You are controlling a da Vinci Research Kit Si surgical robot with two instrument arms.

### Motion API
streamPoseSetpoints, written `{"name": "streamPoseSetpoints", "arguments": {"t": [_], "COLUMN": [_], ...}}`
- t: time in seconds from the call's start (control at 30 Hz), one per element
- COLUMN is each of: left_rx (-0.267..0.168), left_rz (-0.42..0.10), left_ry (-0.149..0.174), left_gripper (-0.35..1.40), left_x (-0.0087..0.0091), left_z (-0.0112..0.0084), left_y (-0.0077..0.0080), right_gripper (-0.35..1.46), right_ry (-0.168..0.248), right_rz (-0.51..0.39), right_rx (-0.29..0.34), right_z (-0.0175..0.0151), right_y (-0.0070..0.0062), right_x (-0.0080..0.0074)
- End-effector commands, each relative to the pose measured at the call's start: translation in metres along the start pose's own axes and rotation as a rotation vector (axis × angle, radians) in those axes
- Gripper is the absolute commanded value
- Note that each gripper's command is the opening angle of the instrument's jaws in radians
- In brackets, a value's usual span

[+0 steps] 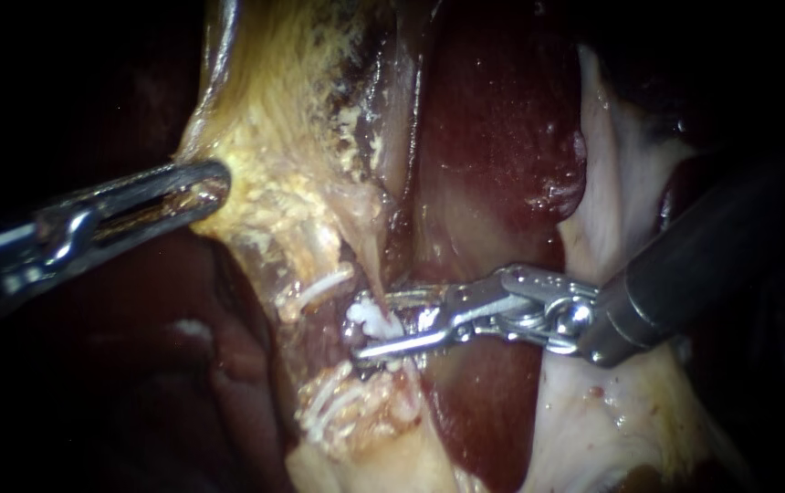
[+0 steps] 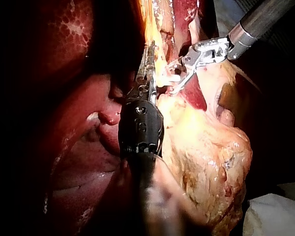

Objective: Going back second clip right tube

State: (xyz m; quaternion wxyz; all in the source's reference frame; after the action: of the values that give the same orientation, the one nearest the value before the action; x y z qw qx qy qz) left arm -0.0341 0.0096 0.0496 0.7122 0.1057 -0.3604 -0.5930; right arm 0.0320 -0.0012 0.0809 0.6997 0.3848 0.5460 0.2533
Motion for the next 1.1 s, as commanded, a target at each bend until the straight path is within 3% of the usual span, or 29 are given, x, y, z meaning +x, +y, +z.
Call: {"name": "streamPoseSetpoints", "arguments": {"t": [0.03,0.13,0.2,0.7,1.1], "left_rx": [0.000,0.000,0.000,-0.001,-0.001], "left_rz": [0.000,0.000,0.000,0.000,0.000], "left_ry": [0.000,0.000,0.000,0.000,0.000], "left_gripper": [-0.35,-0.35,-0.35,-0.35,-0.35], "left_x": [0.0000,0.0000,0.0000,0.0000,0.0000], "left_z": [0.0000,0.0000,0.0000,0.0000,-0.0001], "left_y": [0.0000,0.0000,0.0000,-0.0001,-0.0001], "right_gripper": [0.60,0.60,0.60,0.60,0.60], "right_ry": [-0.007,-0.019,-0.013,0.019,0.023], "right_rz": [-0.003,-0.013,-0.016,-0.037,-0.101], "right_rx": [0.021,0.046,0.047,-0.021,-0.021], "right_z": [0.0006,0.0020,0.0025,0.0007,-0.0050], "right_y": [-0.0008,-0.0019,-0.0019,0.0021,0.0005], "right_x": [-0.0002,-0.0002,0.0000,-0.0003,0.0026]}}
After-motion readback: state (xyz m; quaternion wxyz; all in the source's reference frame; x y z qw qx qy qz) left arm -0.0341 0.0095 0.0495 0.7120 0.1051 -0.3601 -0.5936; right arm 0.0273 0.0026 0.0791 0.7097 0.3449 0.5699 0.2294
